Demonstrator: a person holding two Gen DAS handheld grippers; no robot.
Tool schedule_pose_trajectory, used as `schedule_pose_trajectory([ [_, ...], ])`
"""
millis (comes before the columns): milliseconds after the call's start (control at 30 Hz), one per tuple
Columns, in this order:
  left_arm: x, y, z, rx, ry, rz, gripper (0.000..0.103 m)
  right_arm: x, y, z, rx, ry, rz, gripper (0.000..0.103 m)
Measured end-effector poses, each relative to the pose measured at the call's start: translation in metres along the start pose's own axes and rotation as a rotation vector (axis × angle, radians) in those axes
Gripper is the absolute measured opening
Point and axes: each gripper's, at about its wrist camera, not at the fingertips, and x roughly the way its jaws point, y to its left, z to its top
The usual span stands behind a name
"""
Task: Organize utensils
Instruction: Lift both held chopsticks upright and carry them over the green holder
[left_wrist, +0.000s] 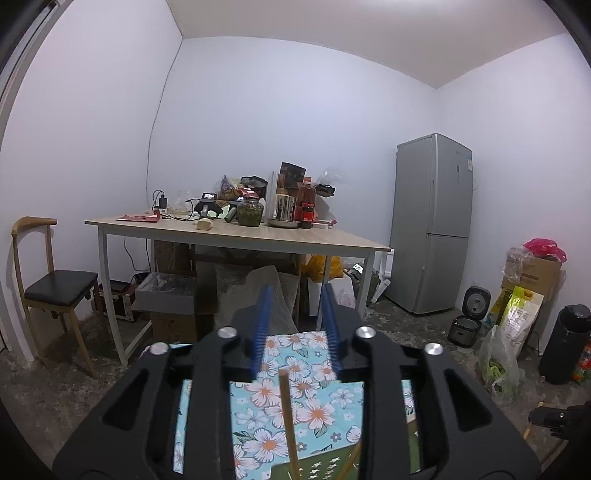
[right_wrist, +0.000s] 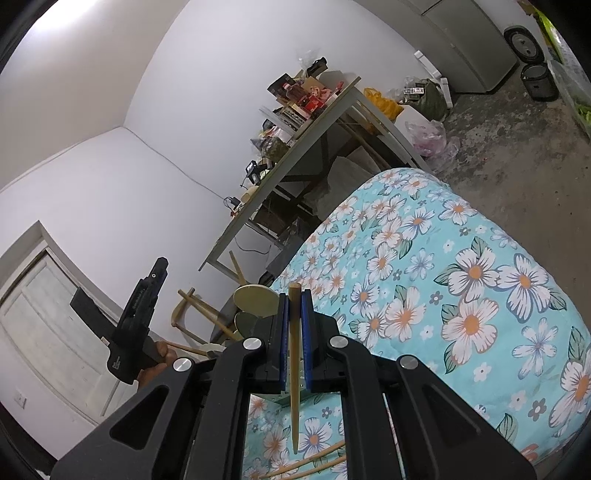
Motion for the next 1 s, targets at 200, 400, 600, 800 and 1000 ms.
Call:
schedule_pose_trajectory([
  [200,-0.012,0.001,0.005,-0.004,-0.004,-0.006,0.051,-0.002,0.002,0.0,-0.003,-0.01,0.004,0.007],
  [400,-0.029,0.001,0.011,-0.004,0.03,-0.035,0.062,-0.008,0.013,0.001,-0.035,-0.025,0.022,0.007],
  [600,-0.057,0.01,0.011,0.001,0.077,-0.085,0.075,-0.019,0.036,0.008,-0.11,-0.061,0.034,0.007],
  [800,-0.085,0.024,-0.002,0.026,0.124,-0.089,0.083,-0.026,0.069,0.022,-0.201,-0.096,0.078,0.007],
  [1000,-0.107,0.042,-0.022,0.02,0.162,-0.082,0.084,-0.025,0.11,0.047,-0.273,-0.108,0.163,0.007],
])
